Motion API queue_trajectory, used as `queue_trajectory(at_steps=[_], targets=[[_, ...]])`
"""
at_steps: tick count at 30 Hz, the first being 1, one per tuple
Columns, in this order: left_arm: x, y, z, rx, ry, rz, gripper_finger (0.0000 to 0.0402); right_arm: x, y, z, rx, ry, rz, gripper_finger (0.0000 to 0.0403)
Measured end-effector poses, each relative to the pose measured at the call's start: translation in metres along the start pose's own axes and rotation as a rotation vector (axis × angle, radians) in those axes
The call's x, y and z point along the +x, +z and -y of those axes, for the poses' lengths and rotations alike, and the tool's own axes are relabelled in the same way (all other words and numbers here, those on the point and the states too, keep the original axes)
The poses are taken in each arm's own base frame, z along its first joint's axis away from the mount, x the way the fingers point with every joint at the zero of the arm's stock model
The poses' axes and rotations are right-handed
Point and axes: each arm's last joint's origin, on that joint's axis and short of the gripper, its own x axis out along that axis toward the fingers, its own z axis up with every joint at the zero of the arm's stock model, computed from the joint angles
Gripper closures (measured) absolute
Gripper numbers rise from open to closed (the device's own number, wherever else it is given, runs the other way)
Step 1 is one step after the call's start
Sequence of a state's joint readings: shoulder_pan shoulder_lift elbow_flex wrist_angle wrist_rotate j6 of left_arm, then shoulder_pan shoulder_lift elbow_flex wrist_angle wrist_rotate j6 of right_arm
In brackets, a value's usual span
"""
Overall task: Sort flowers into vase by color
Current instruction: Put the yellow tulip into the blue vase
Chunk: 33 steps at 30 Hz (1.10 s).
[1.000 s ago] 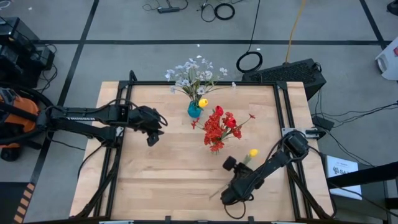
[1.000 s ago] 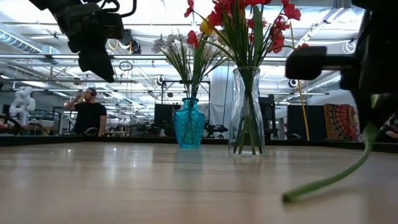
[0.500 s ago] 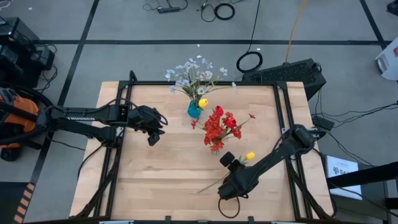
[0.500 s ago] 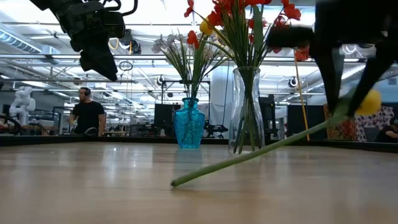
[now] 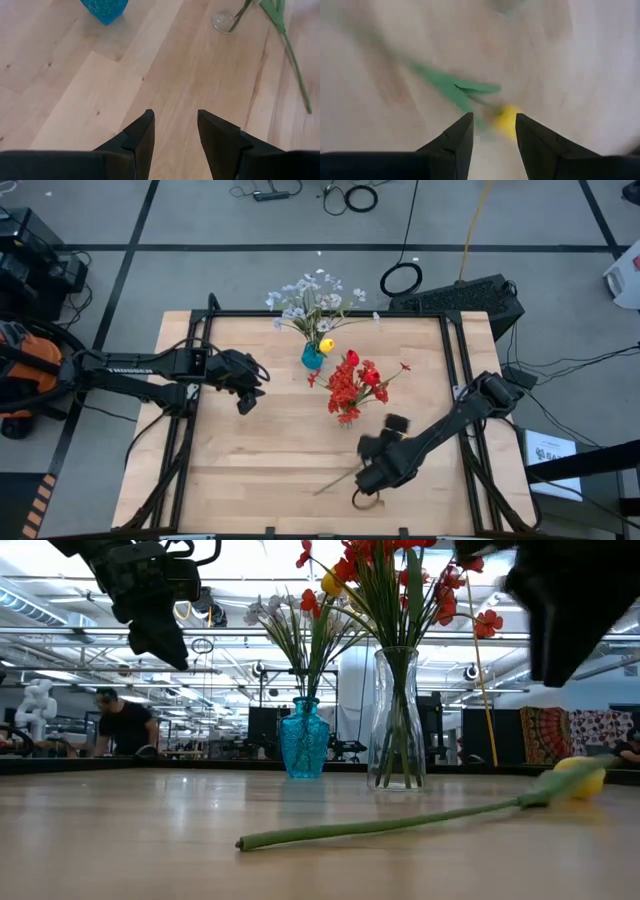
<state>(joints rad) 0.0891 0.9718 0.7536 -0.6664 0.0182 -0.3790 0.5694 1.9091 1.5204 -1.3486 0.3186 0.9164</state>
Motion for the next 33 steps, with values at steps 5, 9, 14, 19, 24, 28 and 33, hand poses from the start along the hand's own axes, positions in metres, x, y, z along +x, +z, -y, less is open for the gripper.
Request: queue_trajectory(at_steps=[5, 9, 14, 19, 24, 28, 33], targets=[[0.000, 0.000, 0.000, -0.001, -0.004, -0.003, 0.0247, -0.001, -0.003, -0.003, 0.914, 0.025, -0.082, 0.0264], [0.000, 0.000, 0.000, -0.001, -0.009, -0.004, 0.0247, -0.005, -0.005, -0.016, 1.355, 0.114, -0.069, 0.0264], [0.000, 0.000, 0.000, -0.001, -0.010, -0.005, 0.0247, 0.000, 0.013, -0.022, 1.441, 0.244, -0.064, 0.0264], [0.000, 0.000, 0.000, -0.001, -0.010, -0.006, 0.0247, 0.018, 0.026, -0.030, 1.465, 0.257, -0.108, 0.0264], [0.000, -0.001, 0.000, -0.001, -0.006, -0.018, 0.0247, 0.028, 0.024, -0.038, 1.436, 0.227, -0.168, 0.0264], [0.000, -0.003, -0.001, -0.001, -0.002, -0.029, 0.0247, 0.028, 0.024, -0.039, 1.465, 0.224, -0.162, 0.0264], [0.000, -0.003, -0.001, 0.001, -0.002, -0.029, 0.0247, 0.030, 0.022, -0.037, 1.532, 0.181, -0.171, 0.0264]])
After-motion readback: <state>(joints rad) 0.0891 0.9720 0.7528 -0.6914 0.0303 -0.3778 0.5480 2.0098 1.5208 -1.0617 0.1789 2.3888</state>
